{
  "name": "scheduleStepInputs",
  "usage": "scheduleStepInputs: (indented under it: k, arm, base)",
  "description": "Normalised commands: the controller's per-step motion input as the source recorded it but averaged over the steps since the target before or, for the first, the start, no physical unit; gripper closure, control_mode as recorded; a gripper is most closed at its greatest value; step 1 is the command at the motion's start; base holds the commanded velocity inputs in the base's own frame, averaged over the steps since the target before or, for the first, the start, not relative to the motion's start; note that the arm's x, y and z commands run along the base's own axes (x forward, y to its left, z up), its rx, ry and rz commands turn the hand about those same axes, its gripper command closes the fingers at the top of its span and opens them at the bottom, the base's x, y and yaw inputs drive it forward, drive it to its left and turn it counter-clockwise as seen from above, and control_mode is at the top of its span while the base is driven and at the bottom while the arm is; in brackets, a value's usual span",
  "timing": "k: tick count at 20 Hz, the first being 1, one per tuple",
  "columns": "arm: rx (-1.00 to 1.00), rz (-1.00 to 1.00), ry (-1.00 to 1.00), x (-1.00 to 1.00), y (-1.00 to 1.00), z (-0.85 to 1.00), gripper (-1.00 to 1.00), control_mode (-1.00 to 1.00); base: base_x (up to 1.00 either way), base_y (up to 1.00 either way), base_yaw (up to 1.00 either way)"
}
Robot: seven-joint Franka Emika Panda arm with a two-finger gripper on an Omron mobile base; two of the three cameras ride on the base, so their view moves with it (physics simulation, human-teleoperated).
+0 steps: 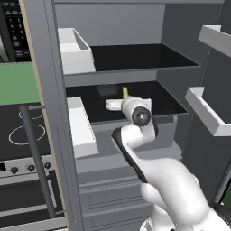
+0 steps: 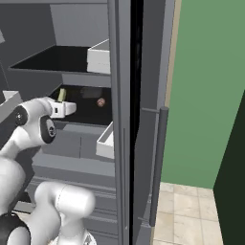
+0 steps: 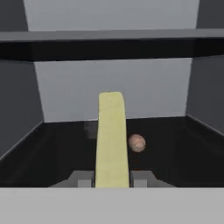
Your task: Pick the egg and butter from the fridge and place them by the bowl for mixing.
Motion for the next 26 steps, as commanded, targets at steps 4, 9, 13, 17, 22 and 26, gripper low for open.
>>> scheduleStepInputs:
  k: [4, 9, 13, 17, 22, 26]
  arm:
    - [0.19, -0.13, 0.63, -1.0, 0.02, 1.0, 1.0, -1.0]
    - [0.14, -0.13, 0.67, -1.0, 0.0, 0.56, 1.0, -1.0]
    - [0.0, -0.02, 0.15, -0.54, 0.0, -0.06, 1.0, -1.0]
    - [0.0, 0.0, 0.0, 0.0, 0.0, 0.0, 1.0, -1.0]
    - [-0.02, 0.0, -0.11, -0.42, 0.03, 0.0, 1.0, -1.0]
    - [-0.03, 0.0, -0.16, -0.83, 0.17, -0.04, 1.0, -1.0]
  base:
    - [0.0, 0.0, 0.0]
    - [0.0, 0.0, 0.0]
    - [0.0, 0.0, 0.0]
    - [0.0, 0.0, 0.0]
    - [0.0, 0.0, 0.0]
    - [0.0, 0.0, 0.0]
